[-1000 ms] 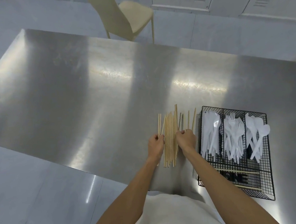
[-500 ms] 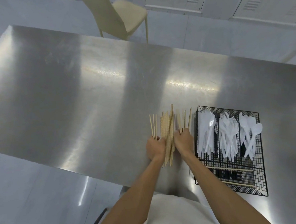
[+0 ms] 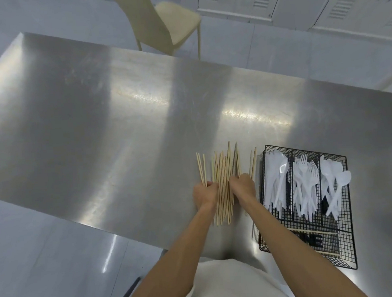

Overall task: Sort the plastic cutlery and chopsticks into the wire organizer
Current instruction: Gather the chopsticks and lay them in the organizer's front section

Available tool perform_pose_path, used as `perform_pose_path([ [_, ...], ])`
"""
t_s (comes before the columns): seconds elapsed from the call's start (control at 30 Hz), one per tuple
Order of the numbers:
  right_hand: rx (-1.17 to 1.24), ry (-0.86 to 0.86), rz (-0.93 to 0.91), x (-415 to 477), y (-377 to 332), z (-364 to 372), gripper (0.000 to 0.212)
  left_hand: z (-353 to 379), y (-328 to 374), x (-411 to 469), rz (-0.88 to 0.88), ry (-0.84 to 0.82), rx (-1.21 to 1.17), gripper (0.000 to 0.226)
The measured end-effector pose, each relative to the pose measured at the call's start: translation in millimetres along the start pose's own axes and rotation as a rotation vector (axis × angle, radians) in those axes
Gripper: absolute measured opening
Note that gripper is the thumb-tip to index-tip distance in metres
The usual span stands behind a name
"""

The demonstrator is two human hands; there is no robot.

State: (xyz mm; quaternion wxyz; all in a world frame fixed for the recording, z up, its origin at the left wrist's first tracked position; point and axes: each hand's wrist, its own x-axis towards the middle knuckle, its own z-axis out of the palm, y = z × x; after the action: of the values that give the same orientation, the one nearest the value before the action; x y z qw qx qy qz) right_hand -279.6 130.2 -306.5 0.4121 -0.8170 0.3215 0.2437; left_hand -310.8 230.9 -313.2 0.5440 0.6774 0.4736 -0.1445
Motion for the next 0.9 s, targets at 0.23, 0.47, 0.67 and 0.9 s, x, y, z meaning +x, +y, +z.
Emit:
perform_pose_path([
  [0.23,0.167,-0.102,-0.118,-15,13,-30,0.013,-23,1,3,0.161,-0.138,0.047,0.010],
  [0.47,0.725,-0.502,0.068,-34,27,-69,0.022,-44,-6,-4,0.328,-0.292,0.067,0.029],
  [0.67,0.461,-0.577,-0.013,-48,62,-128,0.030,-52,-17,-8,0.322,-0.486,0.024,0.019],
  [0.9,-0.711,-0.408,-0.278,-46,126,-202,0.022,-44,-20,-17,0.358,-0.584,0.075,0.016],
])
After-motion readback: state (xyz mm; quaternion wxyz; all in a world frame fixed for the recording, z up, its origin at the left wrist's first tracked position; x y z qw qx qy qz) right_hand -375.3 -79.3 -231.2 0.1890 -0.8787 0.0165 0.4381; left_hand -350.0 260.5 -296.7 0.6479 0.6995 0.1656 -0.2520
